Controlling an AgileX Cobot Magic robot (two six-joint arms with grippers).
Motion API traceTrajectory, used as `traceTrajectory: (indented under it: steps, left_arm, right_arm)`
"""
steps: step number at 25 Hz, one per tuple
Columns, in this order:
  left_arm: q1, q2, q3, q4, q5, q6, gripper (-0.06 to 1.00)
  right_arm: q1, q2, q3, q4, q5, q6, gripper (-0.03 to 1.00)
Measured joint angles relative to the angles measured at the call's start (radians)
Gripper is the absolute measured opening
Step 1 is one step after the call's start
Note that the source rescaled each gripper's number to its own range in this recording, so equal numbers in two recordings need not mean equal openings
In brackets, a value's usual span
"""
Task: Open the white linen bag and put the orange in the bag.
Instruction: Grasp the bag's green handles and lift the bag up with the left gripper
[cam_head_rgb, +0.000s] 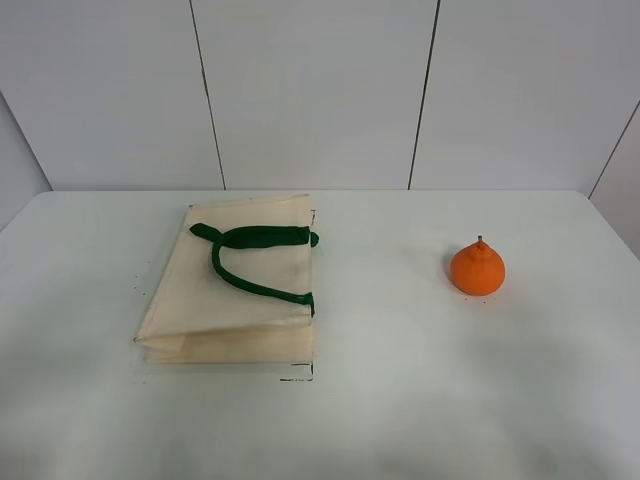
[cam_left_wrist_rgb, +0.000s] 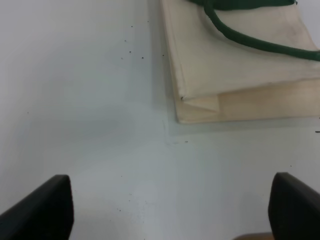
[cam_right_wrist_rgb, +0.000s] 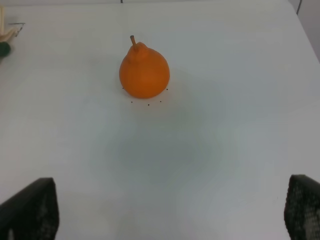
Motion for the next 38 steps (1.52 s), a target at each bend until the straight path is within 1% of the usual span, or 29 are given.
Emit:
traceTrajectory:
  steps: [9, 12, 15, 21, 31, 35, 38]
  left_arm:
    - [0.000, 0.005, -0.009, 0.003, -0.004, 0.000, 1.00]
    - [0.000, 0.097, -0.063, 0.003, 0.010, 0.000, 1.00]
    - [0.000, 0.278, -0.157, 0.003, 0.014, 0.000, 1.00]
    - [0.000, 0.743, -0.391, 0.003, 0.005, 0.002, 1.00]
    - [0.000, 1.511, -0.797, 0.003, -0.163, 0.002, 1.00]
    - [-0.007, 1.747, -0.953, 0.004, -0.170, -0.033, 1.00]
    - [-0.042, 1.888, -1.035, 0.008, -0.150, -0.084, 1.00]
  right_arm:
    - [0.000, 0.000, 0.000, 0.000, 0.000, 0.000, 1.00]
    - [0.000, 0.000, 0.000, 0.000, 0.000, 0.000, 1.00]
    - [0.000, 0.000, 0.000, 0.000, 0.000, 0.000, 1.00]
    - [0.000, 0.000, 0.000, 0.000, 0.000, 0.000, 1.00]
    - [0.000, 0.000, 0.000, 0.000, 0.000, 0.000, 1.00]
    - [0.000, 0.000, 0.000, 0.000, 0.000, 0.000, 1.00]
    - [0.000, 0.000, 0.000, 0.000, 0.000, 0.000, 1.00]
